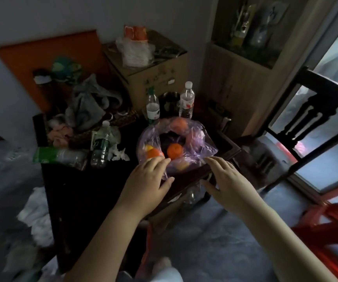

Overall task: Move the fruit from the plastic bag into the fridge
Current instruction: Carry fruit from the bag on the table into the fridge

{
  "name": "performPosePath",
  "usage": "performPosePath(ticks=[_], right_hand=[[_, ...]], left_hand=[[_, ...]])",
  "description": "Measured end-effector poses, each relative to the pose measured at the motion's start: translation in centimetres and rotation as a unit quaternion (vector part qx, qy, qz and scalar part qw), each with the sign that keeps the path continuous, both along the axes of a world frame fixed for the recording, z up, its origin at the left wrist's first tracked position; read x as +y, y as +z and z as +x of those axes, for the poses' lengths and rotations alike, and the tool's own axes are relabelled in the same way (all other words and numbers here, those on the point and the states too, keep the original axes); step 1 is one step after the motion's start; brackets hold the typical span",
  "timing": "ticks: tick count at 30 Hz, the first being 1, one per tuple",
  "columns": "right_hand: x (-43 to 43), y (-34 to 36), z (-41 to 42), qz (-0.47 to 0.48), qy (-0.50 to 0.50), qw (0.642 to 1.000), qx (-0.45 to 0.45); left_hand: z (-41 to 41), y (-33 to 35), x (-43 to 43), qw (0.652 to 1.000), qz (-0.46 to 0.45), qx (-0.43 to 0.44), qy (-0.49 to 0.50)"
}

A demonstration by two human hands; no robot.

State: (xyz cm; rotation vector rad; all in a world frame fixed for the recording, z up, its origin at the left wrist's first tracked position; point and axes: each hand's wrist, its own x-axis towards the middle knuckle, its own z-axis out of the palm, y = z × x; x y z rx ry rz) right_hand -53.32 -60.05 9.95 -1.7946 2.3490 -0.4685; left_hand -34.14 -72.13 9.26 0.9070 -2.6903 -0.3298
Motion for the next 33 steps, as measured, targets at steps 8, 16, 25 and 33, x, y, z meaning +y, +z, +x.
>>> performPosePath(ticks=[8, 16, 25, 33], right_hand=[[-6.4, -3.3, -3.1, 0.020, 0.018, 1.000, -0.012], [-14.0, -8.0, -4.9, 0.081, 0.002, 0.995, -0.059], [-18.8, -12.4, -5.1, 0.132, -0.011, 0.986, -0.097], [-22.3, -13.9, -5.6, 0.144, 0.040, 0.984, -0.091]], left_hand=[[-3.9, -3.5, -5.9, 0.999, 0.025, 0.024, -0.025], [-9.1, -8.9, -14.0, 0.989, 0.137, 0.037, -0.050], [-10.5, -13.4, -18.7, 0.980, 0.176, -0.051, -0.075], [-9.0, -15.5, -21.7, 0.989, 0.133, -0.060, -0.033]])
